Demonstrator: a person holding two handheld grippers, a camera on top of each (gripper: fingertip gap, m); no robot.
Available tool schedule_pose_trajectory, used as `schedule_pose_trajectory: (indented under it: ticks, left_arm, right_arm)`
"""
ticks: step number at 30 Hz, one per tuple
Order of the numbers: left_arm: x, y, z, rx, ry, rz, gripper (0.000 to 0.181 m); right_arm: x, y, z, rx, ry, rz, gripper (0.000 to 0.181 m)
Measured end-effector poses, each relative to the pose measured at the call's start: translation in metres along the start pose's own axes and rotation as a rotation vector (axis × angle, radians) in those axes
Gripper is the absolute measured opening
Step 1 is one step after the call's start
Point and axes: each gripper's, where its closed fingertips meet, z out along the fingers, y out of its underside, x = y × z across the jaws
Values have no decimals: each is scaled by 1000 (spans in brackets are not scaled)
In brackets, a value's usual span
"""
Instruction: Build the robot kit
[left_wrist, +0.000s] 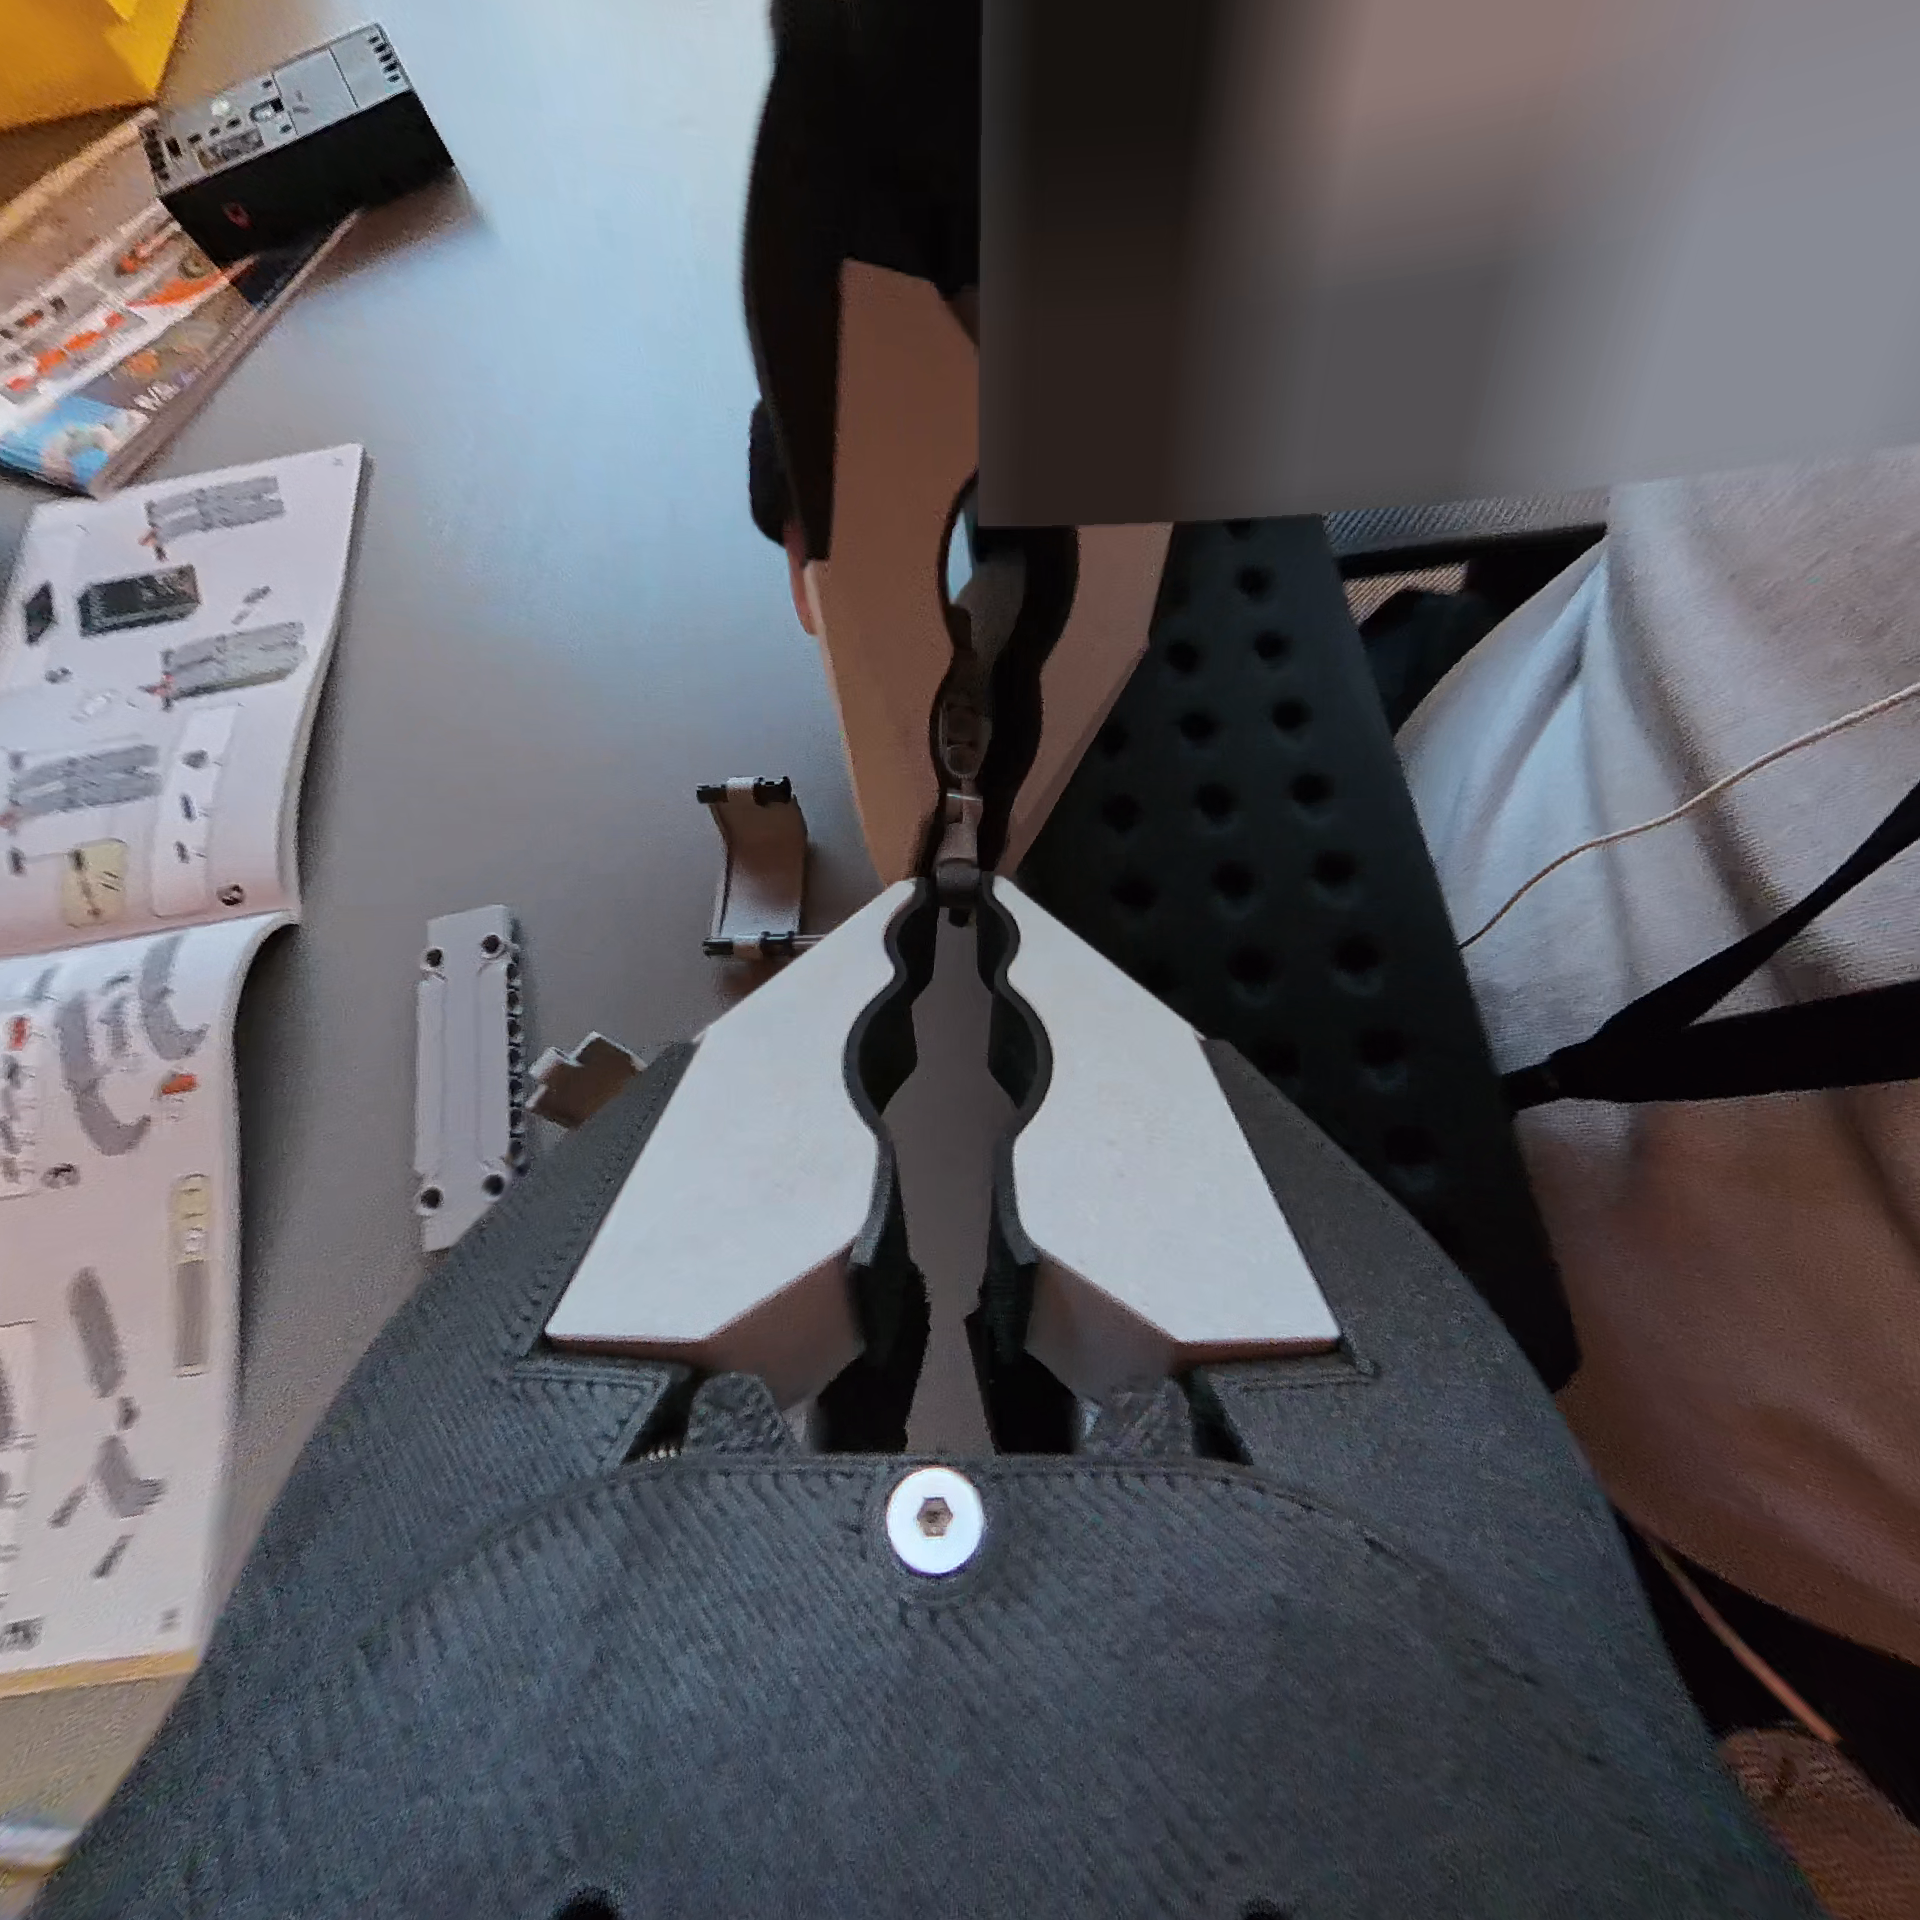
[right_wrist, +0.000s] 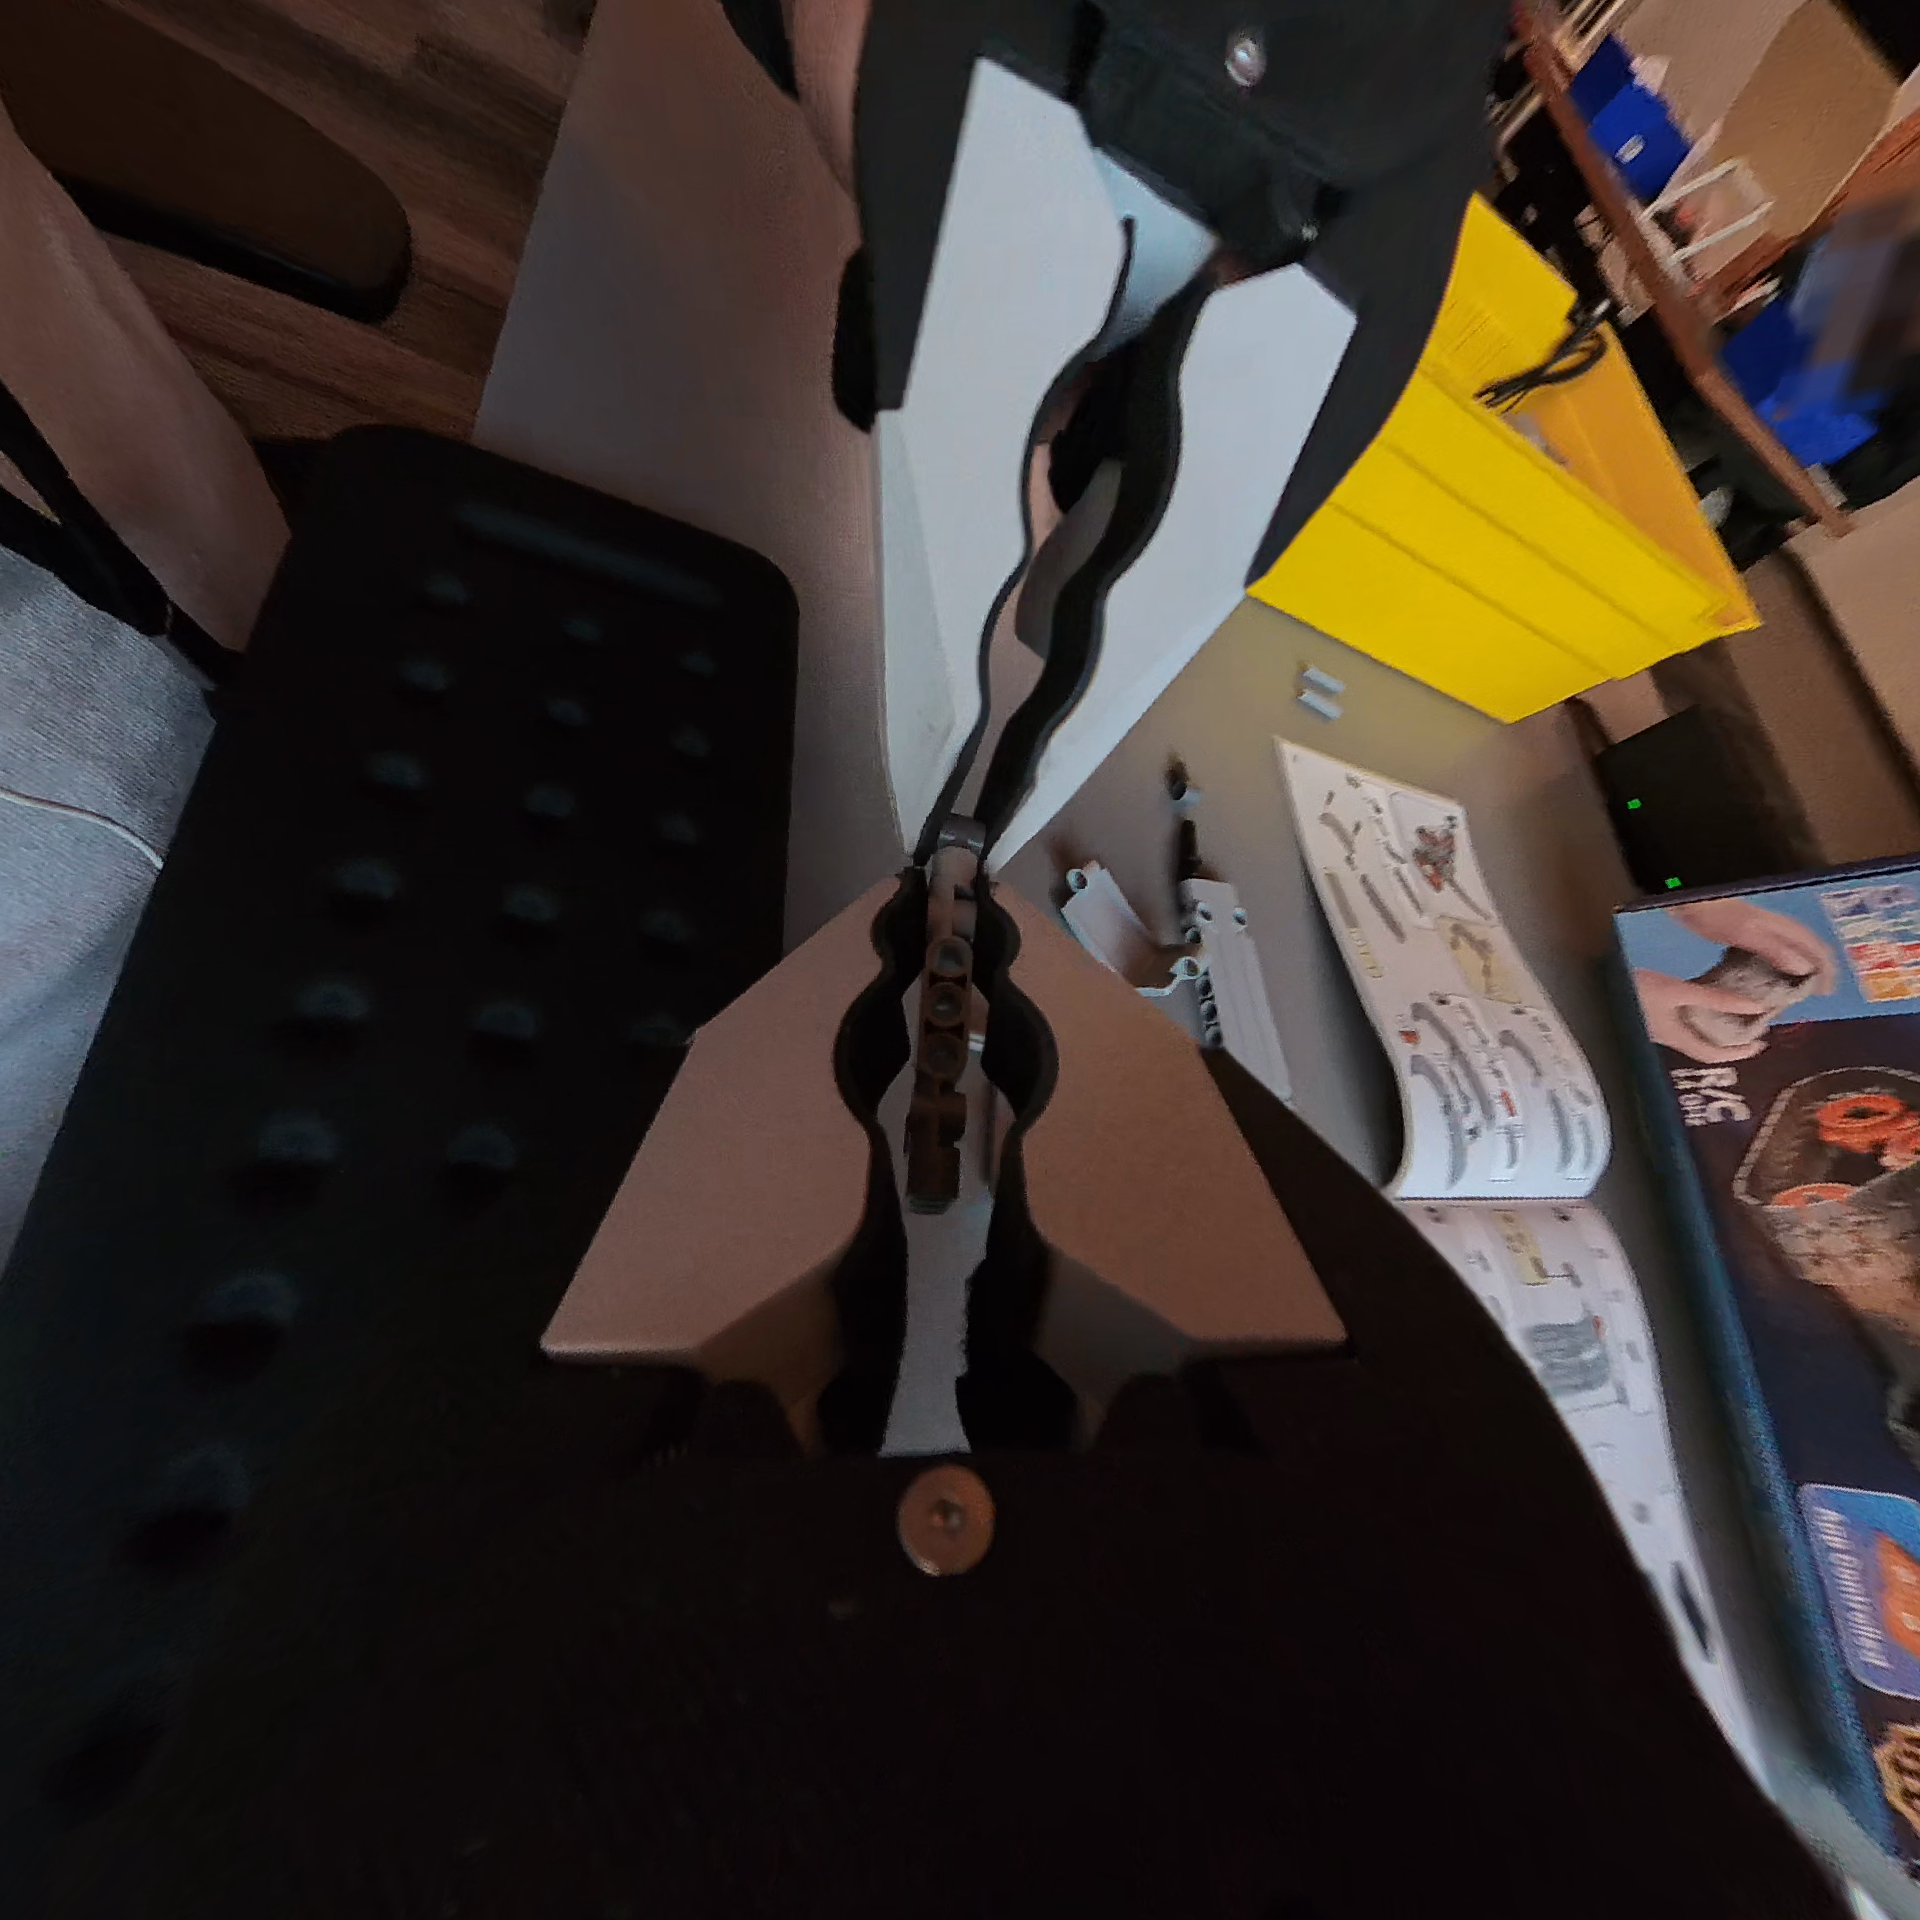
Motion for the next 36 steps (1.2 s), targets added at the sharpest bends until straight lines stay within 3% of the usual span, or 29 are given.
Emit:
schedule_pose_trajectory:
  ticks: [15, 20, 23, 25, 29, 34, 36]
  left_arm:
    - [7, 3, -1, 158, 246, -553, 6]
    - [16, -4, -8, 239, 532, -878, 6]
    - [20, -12, -15, 336, 757, -1101, 7]
    - [21, -11, -12, 365, 717, -1051, 6]
    - [15, -7, -6, 323, 508, -841, 8]
    - [11, -3, -1, 298, 472, -867, 22]
    - [9, 6, 4, 272, 456, -897, 9]
  right_arm:
    - [6, 0, 4, -110, 211, -413, 7]
    - [3, -11, 1, -51, 230, -473, 8]
    - [1, -17, -2, 32, 172, -354, 7]
    - [-2, -14, -2, 42, 137, -314, 7]
    - [3, -7, 1, 3, 143, -289, 7]
    - [5, 6, 8, -95, 156, -322, 7]
    - [2, 8, 12, -116, 151, -340, 7]
